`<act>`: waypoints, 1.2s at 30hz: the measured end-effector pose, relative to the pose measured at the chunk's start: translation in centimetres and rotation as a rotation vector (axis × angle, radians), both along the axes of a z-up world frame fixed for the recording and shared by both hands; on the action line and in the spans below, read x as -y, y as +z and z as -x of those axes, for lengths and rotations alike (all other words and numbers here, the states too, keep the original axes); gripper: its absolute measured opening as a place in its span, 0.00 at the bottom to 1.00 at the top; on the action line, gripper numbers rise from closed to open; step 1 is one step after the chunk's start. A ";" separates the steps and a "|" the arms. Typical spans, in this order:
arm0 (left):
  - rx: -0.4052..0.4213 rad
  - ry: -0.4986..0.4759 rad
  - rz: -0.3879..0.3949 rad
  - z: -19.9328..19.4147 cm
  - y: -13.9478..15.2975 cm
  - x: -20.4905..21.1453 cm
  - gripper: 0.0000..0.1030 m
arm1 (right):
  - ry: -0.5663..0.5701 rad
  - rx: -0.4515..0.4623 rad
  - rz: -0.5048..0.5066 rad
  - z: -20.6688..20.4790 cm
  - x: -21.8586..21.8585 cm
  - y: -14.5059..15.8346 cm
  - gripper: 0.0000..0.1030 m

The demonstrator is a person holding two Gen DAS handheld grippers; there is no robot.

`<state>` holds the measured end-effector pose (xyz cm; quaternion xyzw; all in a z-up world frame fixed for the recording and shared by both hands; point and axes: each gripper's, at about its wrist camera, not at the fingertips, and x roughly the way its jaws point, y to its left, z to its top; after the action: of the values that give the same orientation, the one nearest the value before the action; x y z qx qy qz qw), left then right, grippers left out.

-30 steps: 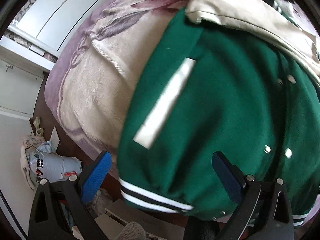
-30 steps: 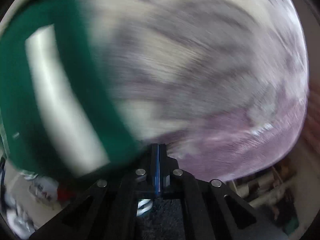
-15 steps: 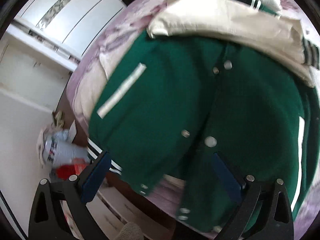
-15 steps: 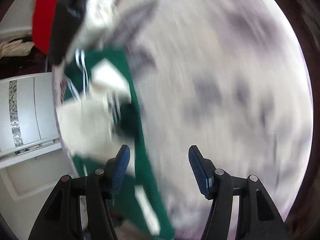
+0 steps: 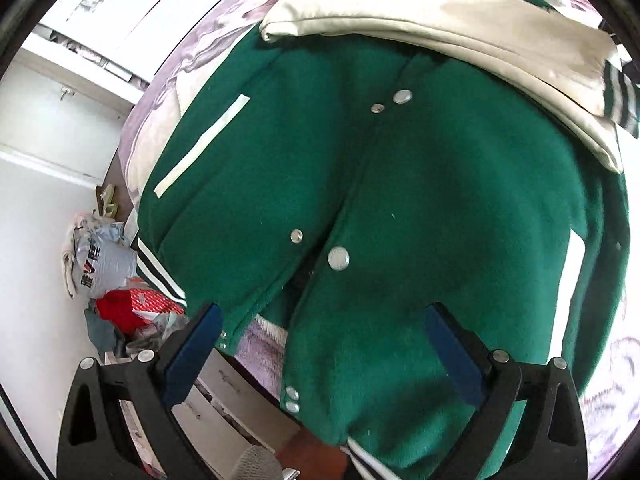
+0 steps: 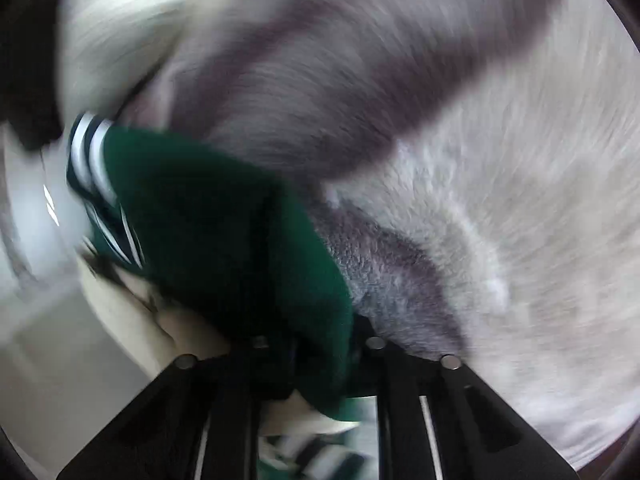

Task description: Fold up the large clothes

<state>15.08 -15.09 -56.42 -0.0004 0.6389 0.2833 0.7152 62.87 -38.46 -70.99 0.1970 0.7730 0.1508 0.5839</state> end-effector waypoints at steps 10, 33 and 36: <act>-0.026 -0.177 0.167 1.3 0.1 7.1 1.00 | 0.082 0.080 0.086 -1.8 2.2 2.6 0.14; -0.046 -0.494 0.181 1.5 -5.3 17.6 0.03 | -0.117 -0.037 -0.055 -0.1 1.0 0.6 0.10; -0.026 -0.492 0.214 2.0 -4.9 17.8 0.03 | 0.013 0.128 0.051 0.3 -0.1 4.8 0.07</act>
<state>13.06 -32.87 -61.32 0.0829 0.6554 0.0317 0.7500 62.53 -38.37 -66.24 0.1668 0.7391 0.1472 0.6358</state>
